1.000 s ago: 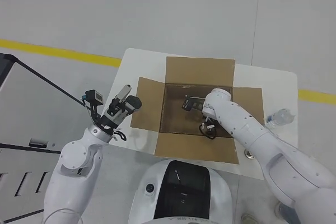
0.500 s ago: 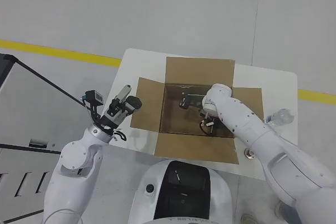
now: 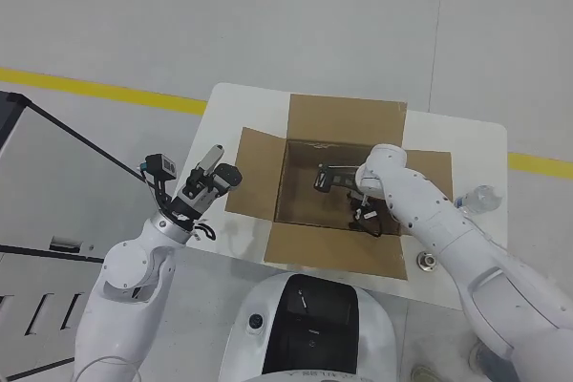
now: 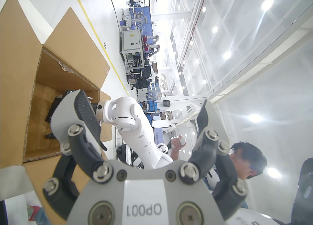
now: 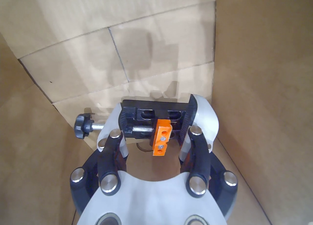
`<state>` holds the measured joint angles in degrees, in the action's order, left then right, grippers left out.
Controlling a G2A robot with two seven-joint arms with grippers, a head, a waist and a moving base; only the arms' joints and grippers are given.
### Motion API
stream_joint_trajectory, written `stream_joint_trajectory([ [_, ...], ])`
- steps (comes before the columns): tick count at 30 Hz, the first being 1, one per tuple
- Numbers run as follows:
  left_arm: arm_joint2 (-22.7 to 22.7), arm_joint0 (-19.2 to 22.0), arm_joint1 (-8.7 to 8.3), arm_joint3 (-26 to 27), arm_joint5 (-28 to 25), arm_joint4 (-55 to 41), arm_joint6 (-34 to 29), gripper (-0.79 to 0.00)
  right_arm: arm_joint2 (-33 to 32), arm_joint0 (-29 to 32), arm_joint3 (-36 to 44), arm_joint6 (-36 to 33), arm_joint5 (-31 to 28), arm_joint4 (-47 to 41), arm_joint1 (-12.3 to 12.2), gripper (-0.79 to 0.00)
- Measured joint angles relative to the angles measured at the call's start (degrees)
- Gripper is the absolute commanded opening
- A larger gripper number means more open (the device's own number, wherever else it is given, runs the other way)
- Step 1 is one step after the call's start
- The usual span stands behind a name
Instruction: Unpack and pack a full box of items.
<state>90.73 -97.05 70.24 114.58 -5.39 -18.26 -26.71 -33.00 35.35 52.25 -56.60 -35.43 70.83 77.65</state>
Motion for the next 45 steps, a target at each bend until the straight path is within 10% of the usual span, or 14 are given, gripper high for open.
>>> stream_joint_trajectory([
  [22,0.0,0.0,0.00,0.0,0.0,0.0,0.0,0.000,-3.4,3.4,2.7,-4.1,2.0,1.7,-1.6,-0.505],
  [25,0.0,0.0,0.00,0.0,0.0,0.0,0.0,0.000,-3.7,3.8,2.3,-3.4,2.5,1.6,-1.6,-0.785],
  [45,0.0,0.0,0.00,0.0,0.0,0.0,0.0,0.000,-4.6,3.2,4.6,-1.2,1.4,1.2,-1.0,-0.785],
])
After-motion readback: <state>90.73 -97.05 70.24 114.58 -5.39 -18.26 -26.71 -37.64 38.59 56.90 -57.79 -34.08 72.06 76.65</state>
